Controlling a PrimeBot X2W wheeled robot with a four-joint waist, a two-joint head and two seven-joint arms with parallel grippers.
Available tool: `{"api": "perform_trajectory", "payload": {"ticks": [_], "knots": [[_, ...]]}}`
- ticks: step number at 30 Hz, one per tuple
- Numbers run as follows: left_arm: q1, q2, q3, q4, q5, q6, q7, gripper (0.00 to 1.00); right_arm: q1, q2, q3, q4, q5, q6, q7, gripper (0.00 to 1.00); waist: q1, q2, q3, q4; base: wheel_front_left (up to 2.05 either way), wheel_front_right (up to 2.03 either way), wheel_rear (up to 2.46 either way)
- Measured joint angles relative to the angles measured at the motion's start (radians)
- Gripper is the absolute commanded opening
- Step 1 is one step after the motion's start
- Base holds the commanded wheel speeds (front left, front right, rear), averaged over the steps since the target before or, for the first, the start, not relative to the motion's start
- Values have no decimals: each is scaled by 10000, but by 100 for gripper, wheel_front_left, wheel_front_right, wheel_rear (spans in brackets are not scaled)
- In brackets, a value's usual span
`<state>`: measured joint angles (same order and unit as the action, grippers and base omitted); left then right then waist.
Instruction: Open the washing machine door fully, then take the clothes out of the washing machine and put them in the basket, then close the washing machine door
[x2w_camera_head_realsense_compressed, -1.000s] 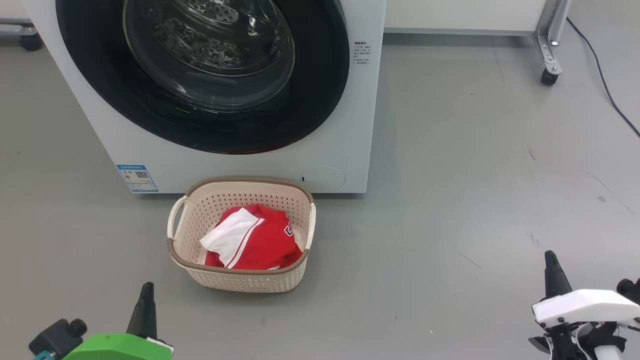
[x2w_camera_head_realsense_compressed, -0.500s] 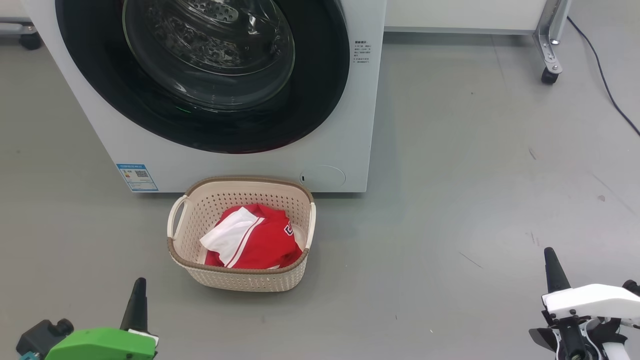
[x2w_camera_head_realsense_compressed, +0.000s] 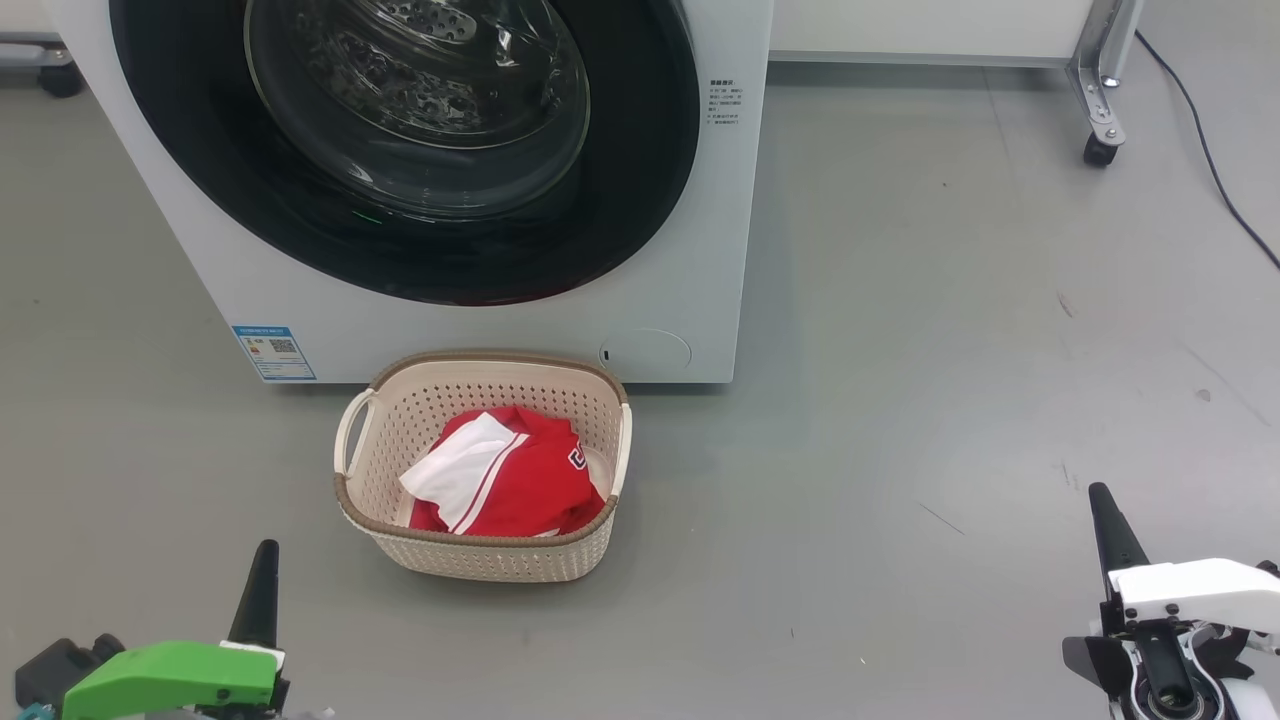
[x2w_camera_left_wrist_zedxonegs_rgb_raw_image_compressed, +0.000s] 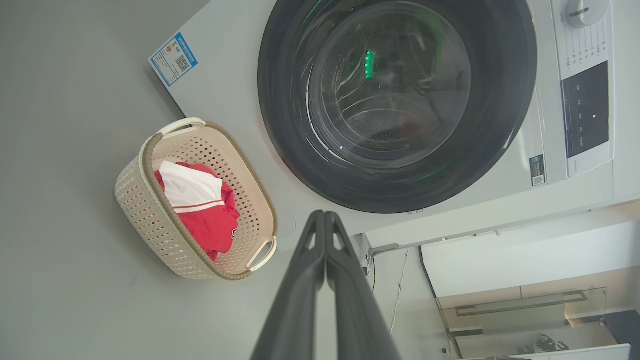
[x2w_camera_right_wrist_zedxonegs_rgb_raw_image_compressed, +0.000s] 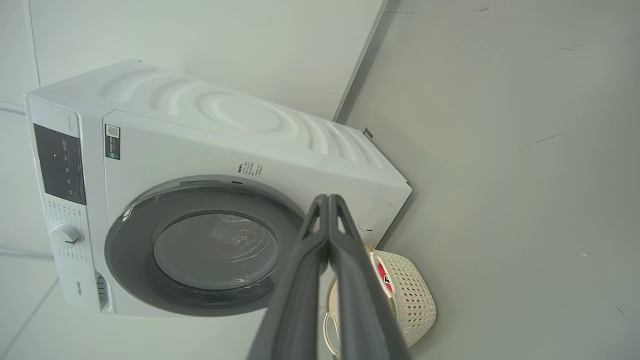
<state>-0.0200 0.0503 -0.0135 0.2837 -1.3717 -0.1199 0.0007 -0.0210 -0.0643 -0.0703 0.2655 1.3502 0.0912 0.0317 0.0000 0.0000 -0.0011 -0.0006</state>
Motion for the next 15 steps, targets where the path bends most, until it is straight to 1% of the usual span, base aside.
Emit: {"api": "perform_trajectory", "payload": {"ticks": [2,15], "knots": [[-5,8,73,0,-412,0,88,0,-75,25,-100,15,316,42,117,0,0,0,6,1,0,0,0],[-226,38,336,-21,-1881,0,516,0,-308,180,-464,77,1808,211,556,0,0,0,28,3,0,0,0]]}}
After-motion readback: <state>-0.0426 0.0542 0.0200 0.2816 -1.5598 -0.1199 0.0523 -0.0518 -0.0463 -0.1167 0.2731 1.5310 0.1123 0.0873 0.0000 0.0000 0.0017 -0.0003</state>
